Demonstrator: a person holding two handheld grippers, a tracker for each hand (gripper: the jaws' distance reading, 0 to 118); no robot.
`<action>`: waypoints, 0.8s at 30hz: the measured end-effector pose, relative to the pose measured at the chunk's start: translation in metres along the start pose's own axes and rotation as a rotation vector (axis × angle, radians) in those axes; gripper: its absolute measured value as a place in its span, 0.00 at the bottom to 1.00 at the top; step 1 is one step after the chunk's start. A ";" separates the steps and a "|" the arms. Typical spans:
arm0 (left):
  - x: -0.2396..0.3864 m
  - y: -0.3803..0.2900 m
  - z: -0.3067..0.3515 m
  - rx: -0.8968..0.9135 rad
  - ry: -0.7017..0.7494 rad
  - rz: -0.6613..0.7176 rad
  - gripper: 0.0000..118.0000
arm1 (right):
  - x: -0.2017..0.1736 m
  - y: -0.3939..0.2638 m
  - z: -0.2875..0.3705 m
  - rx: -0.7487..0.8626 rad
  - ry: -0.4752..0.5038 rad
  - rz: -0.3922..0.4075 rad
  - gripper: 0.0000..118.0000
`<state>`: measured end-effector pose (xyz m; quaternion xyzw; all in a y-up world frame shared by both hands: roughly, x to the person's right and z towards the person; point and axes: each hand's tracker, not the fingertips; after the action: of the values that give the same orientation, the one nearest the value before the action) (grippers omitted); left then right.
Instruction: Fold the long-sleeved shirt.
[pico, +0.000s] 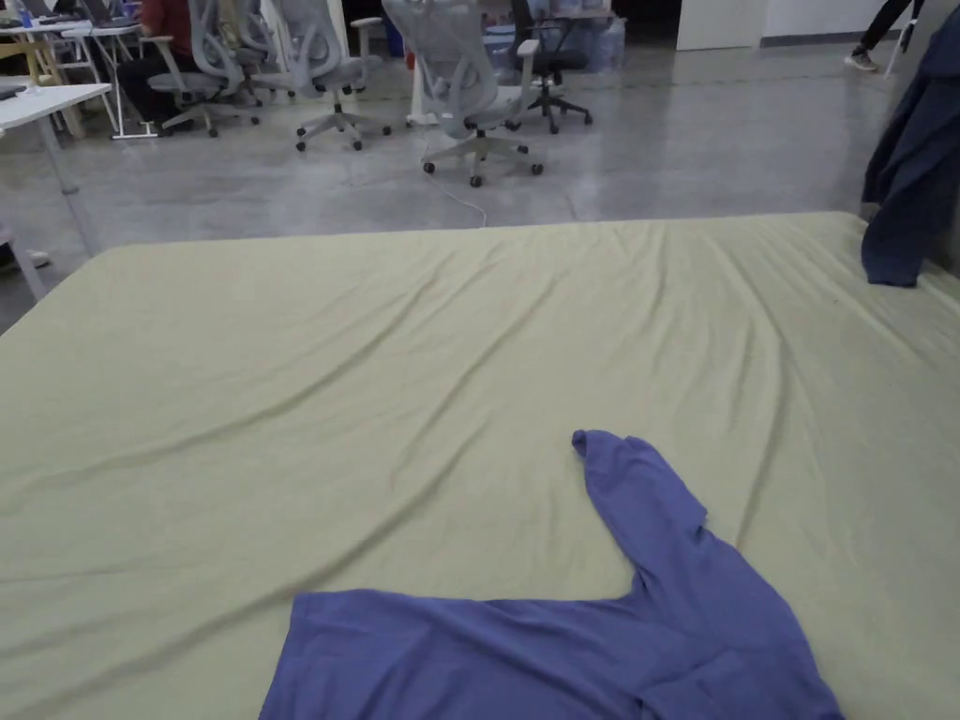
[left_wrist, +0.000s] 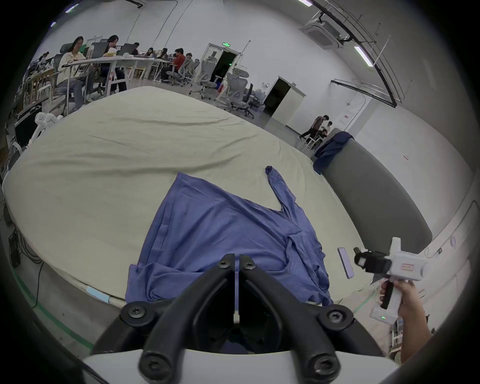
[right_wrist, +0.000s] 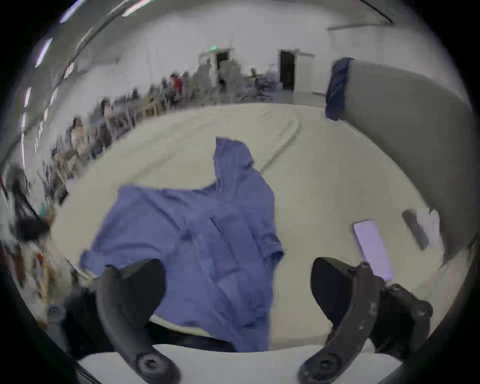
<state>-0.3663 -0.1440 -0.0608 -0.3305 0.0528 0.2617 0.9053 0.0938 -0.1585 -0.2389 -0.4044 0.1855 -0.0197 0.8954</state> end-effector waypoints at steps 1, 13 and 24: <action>0.000 0.000 -0.005 -0.009 0.004 0.003 0.02 | 0.000 -0.001 -0.001 -0.011 0.027 -0.038 0.54; -0.051 0.076 -0.170 -0.116 0.159 -0.047 0.97 | -0.016 -0.024 -0.051 -0.132 0.063 -0.021 0.03; -0.083 0.111 -0.322 -0.189 0.372 -0.360 0.85 | 0.007 0.019 -0.098 -0.187 -0.076 -0.020 0.03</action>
<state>-0.4686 -0.3107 -0.3516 -0.4599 0.1340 0.0349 0.8771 0.0642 -0.2169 -0.3141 -0.4884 0.1483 0.0039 0.8599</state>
